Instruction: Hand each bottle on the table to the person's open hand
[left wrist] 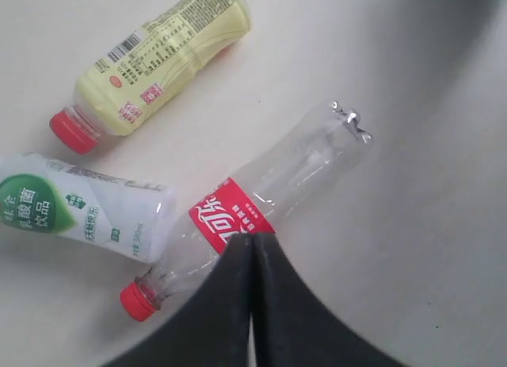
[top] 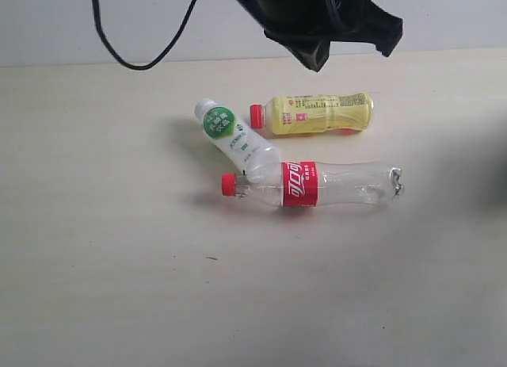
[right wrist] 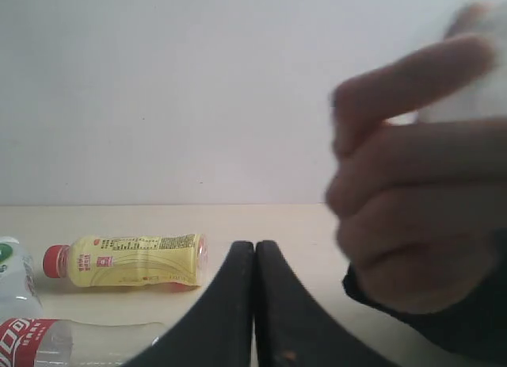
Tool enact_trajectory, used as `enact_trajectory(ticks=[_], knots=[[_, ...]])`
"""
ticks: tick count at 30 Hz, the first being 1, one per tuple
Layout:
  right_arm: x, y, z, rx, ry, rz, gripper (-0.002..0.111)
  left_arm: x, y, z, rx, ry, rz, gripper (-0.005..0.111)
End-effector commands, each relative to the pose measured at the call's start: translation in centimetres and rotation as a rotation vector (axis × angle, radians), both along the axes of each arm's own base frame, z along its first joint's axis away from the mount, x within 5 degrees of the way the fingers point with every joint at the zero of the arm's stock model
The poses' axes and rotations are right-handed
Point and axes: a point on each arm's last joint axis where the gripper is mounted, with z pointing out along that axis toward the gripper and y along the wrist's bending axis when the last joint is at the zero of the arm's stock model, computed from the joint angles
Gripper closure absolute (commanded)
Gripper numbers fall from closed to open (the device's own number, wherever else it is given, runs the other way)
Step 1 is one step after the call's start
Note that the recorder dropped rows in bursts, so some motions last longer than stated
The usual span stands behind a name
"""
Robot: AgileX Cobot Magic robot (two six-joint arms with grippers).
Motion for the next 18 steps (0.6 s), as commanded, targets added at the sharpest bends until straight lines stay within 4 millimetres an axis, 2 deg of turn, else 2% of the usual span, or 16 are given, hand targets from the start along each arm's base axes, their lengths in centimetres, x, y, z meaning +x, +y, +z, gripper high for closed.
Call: enact_trajectory(ticks=[1, 4, 6, 14, 18], knots=[[0.0, 0.0, 0.0, 0.001, -0.006, 0.002, 0.108, -2.1, 1.4, 0.6, -0.082, -0.097, -0.038, 0.107], [0.0, 0.0, 0.0, 0.001, -0.006, 0.002, 0.108, -3.9, 3.1, 0.5, -0.145, -0.162, -0.048, 0.107], [0.0, 0.0, 0.0, 0.001, -0.006, 0.002, 0.108, -5.3, 4.3, -0.4, -0.19, -0.207, -0.057, 0.107], [0.0, 0.0, 0.0, 0.001, -0.006, 0.002, 0.108, -10.6, 9.0, -6.1, -0.405, -0.412, -0.098, 0.107], [0.0, 0.0, 0.0, -0.001, -0.006, 0.002, 0.108, -11.9, 10.2, -8.2, -0.38, -0.433, -0.137, 0.107]])
